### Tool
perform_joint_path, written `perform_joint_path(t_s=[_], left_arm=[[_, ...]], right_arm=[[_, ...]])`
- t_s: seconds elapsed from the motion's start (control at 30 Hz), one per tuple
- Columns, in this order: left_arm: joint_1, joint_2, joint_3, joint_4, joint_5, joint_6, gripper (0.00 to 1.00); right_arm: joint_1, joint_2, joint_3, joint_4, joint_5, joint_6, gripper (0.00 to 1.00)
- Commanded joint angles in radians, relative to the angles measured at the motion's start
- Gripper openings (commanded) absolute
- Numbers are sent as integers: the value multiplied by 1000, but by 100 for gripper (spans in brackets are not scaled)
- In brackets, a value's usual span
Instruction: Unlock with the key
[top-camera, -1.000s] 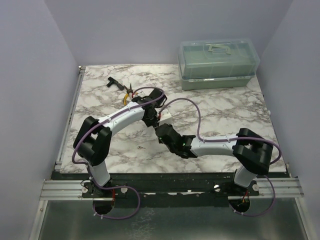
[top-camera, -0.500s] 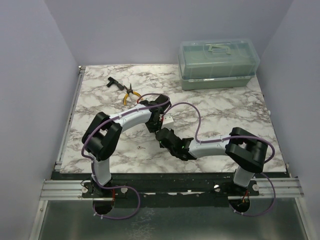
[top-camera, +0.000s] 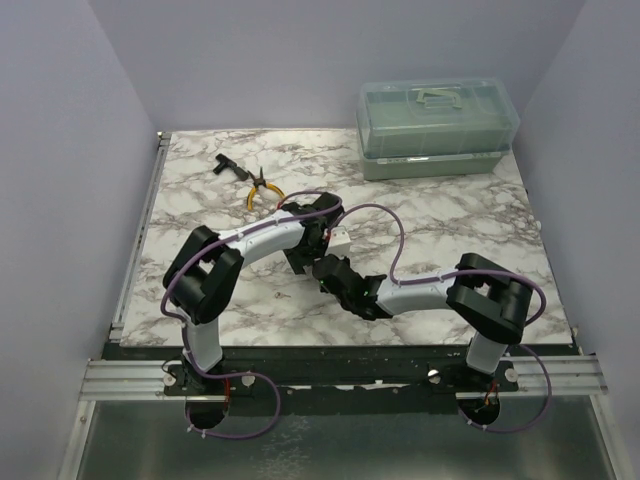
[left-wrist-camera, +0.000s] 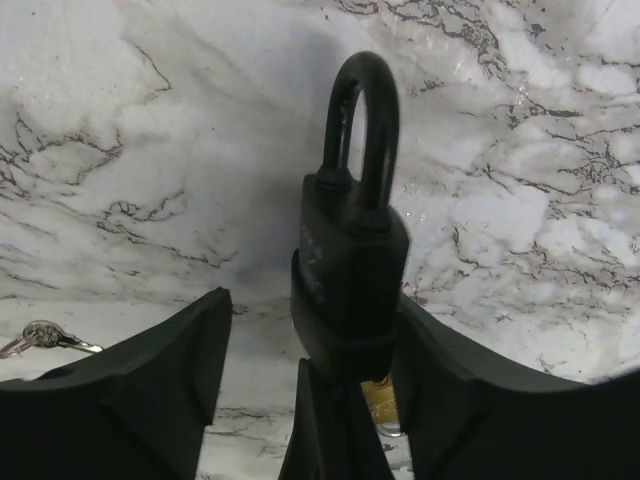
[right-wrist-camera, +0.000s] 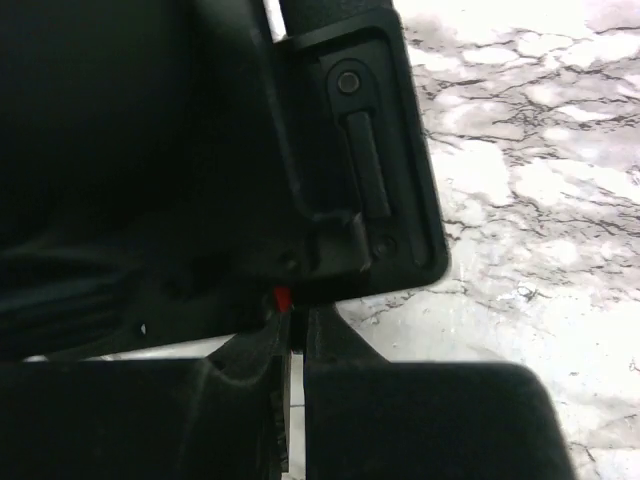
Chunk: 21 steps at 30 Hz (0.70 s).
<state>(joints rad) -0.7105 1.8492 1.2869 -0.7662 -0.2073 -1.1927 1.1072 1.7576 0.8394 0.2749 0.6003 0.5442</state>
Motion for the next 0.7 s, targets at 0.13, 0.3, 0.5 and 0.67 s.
perform_joint_path(t_s=[0.13,0.3,0.5,0.67], left_arm=[[-33,-85,6,-107,23,-89,78],[-12,-87,16,-113,22,-63,78],[24,-100,34,-111,19,-1,77],[75,-137,28,-94,17,25,77]], right_arm=[[-27,48,-19,-18,60,3,0],[-27,49,-18,-18,61,-1,0],[-27,56,-11,-21,65,-13,0],[-25,67,-2,-28,75,-24,0]])
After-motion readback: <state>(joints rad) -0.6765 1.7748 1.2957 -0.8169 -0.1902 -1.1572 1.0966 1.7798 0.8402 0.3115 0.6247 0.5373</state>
